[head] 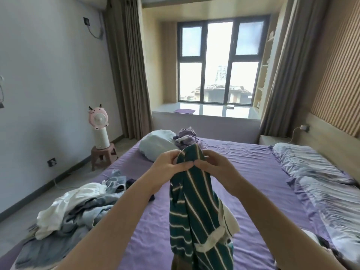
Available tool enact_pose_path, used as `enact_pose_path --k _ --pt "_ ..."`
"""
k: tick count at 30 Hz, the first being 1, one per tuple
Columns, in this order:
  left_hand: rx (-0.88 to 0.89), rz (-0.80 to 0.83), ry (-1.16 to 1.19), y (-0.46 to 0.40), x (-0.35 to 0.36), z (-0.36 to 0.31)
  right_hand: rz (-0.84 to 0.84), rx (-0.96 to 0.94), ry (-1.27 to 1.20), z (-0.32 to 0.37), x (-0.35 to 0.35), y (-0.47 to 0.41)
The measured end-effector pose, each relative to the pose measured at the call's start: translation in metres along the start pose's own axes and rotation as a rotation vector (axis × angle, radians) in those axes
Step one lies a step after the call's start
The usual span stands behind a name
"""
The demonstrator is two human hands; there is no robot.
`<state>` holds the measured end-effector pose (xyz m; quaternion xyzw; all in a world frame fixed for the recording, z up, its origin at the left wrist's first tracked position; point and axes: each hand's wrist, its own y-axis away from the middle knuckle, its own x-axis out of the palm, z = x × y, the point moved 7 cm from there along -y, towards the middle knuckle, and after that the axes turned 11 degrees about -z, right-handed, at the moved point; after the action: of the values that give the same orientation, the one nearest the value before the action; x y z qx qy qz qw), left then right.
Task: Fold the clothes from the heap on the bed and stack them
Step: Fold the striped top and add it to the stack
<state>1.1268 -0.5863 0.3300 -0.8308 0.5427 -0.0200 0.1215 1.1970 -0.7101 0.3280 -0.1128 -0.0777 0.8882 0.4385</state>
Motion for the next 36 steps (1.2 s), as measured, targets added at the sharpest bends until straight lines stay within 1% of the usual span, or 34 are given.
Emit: enact_pose_path --k 3,4,6,8,9,11,14,16,17,18,20,22,23,25,26,27,29,32,34,36 --pt "-0.003 -0.008 0.056 -0.001 0.002 -0.006 0.036 0.147 0.095 -0.039 -0.005 0.027" --pt "-0.009 -0.014 0.071 0.0 0.0 -0.007 0.013 0.167 0.106 -0.047 -0.009 0.032" --pt "-0.016 -0.055 0.016 0.002 -0.012 -0.004 -0.067 0.15 0.101 -0.053 -0.017 0.038" --pt "-0.017 -0.097 -0.107 0.009 -0.029 0.005 -0.135 0.111 0.082 -0.046 -0.022 0.041" --pt "-0.022 -0.098 -0.167 0.013 -0.036 0.01 -0.143 0.094 0.077 -0.041 -0.02 0.041" --pt "0.007 -0.033 -0.318 0.022 -0.046 0.018 -0.12 0.057 0.136 -0.03 -0.009 0.038" --pt "0.236 0.101 -0.723 0.031 -0.046 0.015 -0.068 0.019 0.217 -0.019 0.017 0.031" --pt "0.32 0.215 -0.826 0.038 -0.029 0.015 -0.069 0.019 0.246 -0.017 0.032 0.026" --pt "0.32 0.258 -0.825 0.04 -0.019 0.017 -0.08 0.027 0.261 -0.016 0.037 0.024" --pt "0.3 0.268 -0.789 0.04 -0.013 0.021 -0.089 0.04 0.272 -0.016 0.04 0.021" --pt "0.26 0.202 -0.683 0.035 -0.014 0.025 -0.066 0.077 0.287 -0.019 0.042 0.019" --pt "0.222 0.141 -0.594 0.026 -0.025 0.029 0.009 0.116 0.359 -0.025 0.037 0.02" --pt "0.193 0.146 -0.52 0.022 -0.03 0.03 0.059 0.14 0.42 -0.03 0.033 0.024" --pt "0.14 0.221 -0.399 0.016 -0.034 0.03 0.15 0.188 0.509 -0.042 0.028 0.033" --pt "0.12 0.27 -0.38 0.013 -0.035 0.03 0.17 0.208 0.511 -0.048 0.024 0.037" --pt "0.094 0.317 -0.382 0.01 -0.036 0.031 0.164 0.226 0.481 -0.052 0.019 0.04" --pt "0.028 0.404 -0.431 0.006 -0.039 0.036 0.102 0.247 0.398 -0.054 0.007 0.042" --pt "-0.051 0.534 -0.515 0.004 -0.047 0.046 0.037 0.196 0.37 -0.047 0.001 0.037" --pt "-0.034 0.575 -0.545 0.005 -0.047 0.048 0.013 0.152 0.373 -0.039 0.01 0.031" --pt "-0.016 0.595 -0.483 0.011 -0.033 0.049 -0.015 0.119 0.373 -0.032 0.022 0.023"
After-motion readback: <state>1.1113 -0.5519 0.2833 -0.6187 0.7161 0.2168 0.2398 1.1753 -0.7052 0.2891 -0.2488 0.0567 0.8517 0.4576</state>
